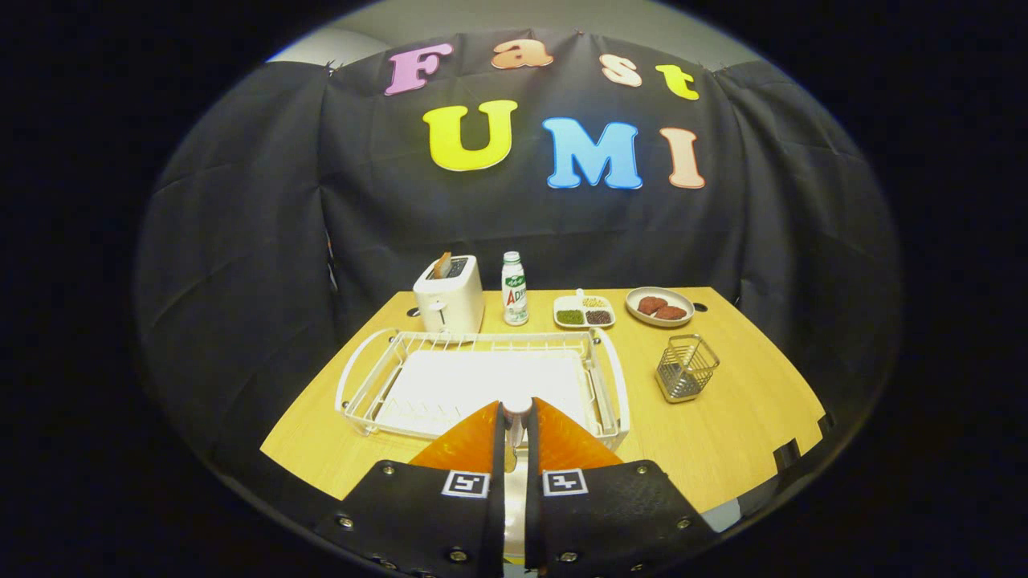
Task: Take the plate from the dish rack, then take the spoon from the basket and place it into the plate.
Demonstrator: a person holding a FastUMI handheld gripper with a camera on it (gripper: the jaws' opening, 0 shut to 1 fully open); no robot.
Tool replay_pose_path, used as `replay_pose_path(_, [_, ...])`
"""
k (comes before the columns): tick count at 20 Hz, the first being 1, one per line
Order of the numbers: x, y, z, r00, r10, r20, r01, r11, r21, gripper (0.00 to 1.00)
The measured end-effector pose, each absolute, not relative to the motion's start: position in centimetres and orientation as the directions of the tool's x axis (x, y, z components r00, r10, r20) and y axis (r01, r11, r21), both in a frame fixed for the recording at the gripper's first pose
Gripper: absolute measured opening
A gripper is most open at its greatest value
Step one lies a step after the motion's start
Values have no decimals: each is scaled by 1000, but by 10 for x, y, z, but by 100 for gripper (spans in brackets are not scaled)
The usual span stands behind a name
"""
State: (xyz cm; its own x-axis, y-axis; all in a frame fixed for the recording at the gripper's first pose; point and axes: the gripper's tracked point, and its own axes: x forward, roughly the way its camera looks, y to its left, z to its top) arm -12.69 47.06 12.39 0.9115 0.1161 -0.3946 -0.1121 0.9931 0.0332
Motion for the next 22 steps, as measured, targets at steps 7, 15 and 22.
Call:
replay_pose_path(7, [-143,491,79,866,176,-468,-171,984,53,10])
replay_pose_path(15, [-141,490,65,848,182,-498,-175,983,61,14])
replay_pose_path(22, [-136,479,90,877,163,-452,-146,987,72,19])
